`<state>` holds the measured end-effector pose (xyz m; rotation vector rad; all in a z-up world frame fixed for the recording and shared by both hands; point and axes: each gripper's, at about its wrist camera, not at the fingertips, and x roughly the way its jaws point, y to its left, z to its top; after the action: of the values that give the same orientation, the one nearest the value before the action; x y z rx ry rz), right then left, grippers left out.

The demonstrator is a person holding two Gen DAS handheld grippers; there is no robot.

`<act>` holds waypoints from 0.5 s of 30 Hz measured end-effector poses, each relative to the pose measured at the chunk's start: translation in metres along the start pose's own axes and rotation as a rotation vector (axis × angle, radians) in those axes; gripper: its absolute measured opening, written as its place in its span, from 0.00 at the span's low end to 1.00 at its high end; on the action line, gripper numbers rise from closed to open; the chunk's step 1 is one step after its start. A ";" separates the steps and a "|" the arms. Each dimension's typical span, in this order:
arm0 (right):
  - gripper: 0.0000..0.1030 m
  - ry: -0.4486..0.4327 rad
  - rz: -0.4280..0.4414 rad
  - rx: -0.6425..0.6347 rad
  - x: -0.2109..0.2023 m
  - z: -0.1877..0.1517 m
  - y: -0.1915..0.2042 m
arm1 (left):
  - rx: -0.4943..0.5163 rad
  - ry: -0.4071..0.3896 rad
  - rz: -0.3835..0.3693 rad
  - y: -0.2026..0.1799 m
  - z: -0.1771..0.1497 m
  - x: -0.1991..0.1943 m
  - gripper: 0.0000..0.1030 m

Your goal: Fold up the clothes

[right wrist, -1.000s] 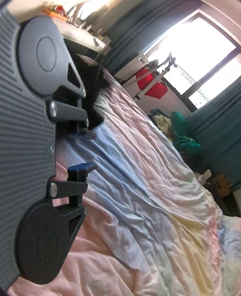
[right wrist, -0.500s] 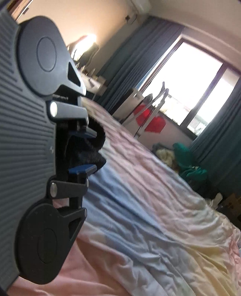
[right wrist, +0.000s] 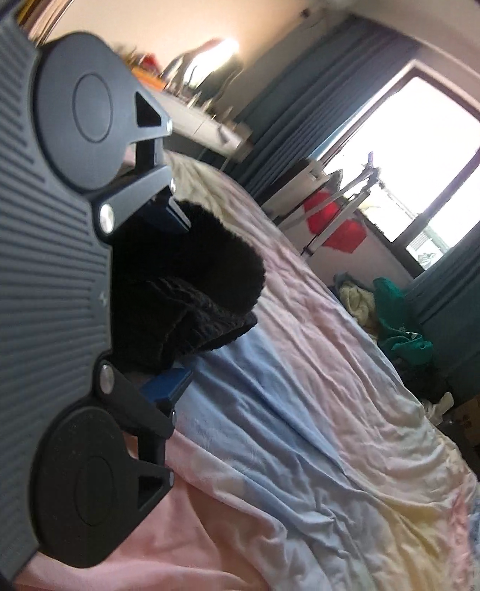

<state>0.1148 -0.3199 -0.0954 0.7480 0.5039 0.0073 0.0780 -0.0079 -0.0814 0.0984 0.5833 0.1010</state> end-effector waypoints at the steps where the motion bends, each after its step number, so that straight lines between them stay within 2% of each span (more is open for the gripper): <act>1: 0.85 -0.002 -0.005 -0.001 0.001 -0.002 0.002 | -0.060 0.025 -0.025 0.009 0.002 0.003 0.80; 3: 0.89 0.001 -0.007 -0.010 0.002 -0.004 0.002 | -0.131 0.045 -0.054 0.028 -0.001 -0.004 0.80; 6: 0.87 0.033 -0.046 -0.062 0.013 -0.009 0.000 | -0.186 0.054 -0.072 0.044 -0.001 -0.009 0.80; 8: 0.88 0.067 -0.075 0.012 0.021 -0.011 -0.011 | -0.223 0.063 -0.085 0.056 0.004 0.000 0.80; 10: 0.89 0.116 -0.016 0.130 0.026 -0.011 -0.025 | -0.265 0.073 -0.098 0.058 -0.001 -0.005 0.80; 12: 0.88 0.117 0.118 0.187 0.022 -0.011 -0.026 | -0.286 0.074 -0.100 0.054 -0.005 -0.012 0.80; 15: 0.90 0.073 0.164 0.092 0.009 -0.012 -0.005 | -0.293 0.067 -0.088 0.048 -0.010 -0.015 0.80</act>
<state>0.1169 -0.3141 -0.1098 0.8795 0.5137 0.1653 0.0570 0.0385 -0.0756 -0.2159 0.6328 0.1040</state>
